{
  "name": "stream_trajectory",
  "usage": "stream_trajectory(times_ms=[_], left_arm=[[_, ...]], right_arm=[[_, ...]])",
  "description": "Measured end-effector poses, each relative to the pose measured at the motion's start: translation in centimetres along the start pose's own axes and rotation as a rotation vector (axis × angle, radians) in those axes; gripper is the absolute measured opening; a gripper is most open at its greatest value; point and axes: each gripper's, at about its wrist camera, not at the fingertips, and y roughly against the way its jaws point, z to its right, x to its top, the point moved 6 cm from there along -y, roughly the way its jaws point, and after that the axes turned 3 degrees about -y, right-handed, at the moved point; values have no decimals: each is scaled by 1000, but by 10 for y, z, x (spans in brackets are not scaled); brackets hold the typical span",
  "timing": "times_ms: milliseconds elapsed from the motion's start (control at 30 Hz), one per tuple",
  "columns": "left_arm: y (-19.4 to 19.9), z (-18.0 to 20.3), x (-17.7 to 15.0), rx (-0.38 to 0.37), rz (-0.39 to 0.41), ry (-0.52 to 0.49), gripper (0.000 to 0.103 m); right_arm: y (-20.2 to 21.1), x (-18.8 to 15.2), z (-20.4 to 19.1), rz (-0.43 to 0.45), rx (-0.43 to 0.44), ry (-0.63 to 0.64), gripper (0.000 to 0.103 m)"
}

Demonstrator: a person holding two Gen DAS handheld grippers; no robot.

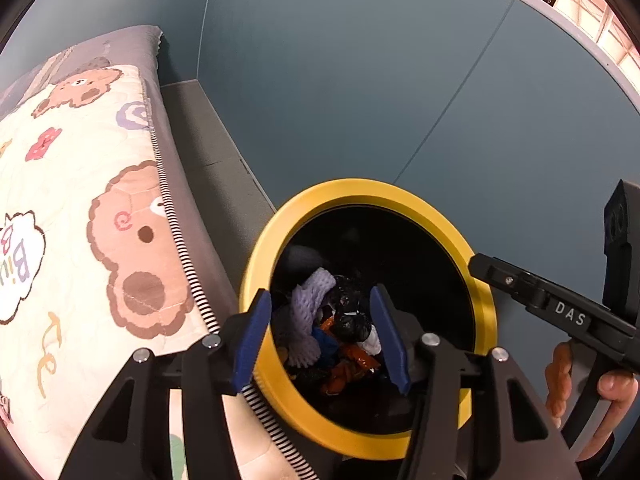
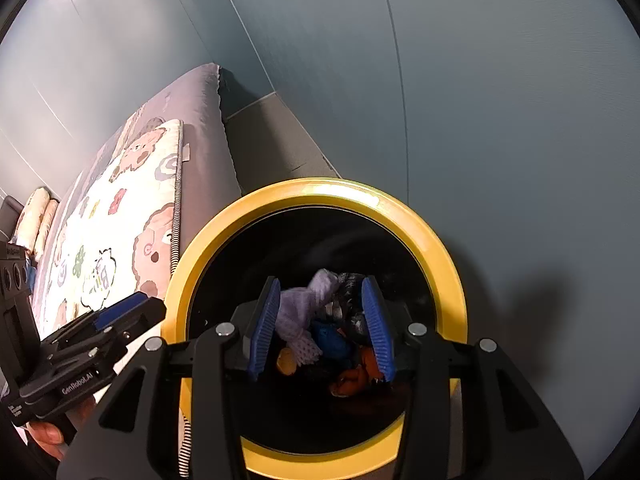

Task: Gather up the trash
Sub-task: 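Open both tools to drop the peel and black bag into the bin, then move both open tools back toward the white tissue and pink cloth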

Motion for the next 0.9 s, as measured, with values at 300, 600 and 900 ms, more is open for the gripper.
stream_trajectory(times_ms=[300, 600, 900], left_arm=[[37, -30, -10, 65, 47, 19, 64], [90, -90, -29, 153, 76, 94, 75], [137, -162, -58, 248, 82, 198, 77]], right_arm=[[12, -11, -18, -16, 42, 24, 42], [29, -27, -75, -28, 113, 106, 51], [34, -51, -166, -70, 223, 237, 56]])
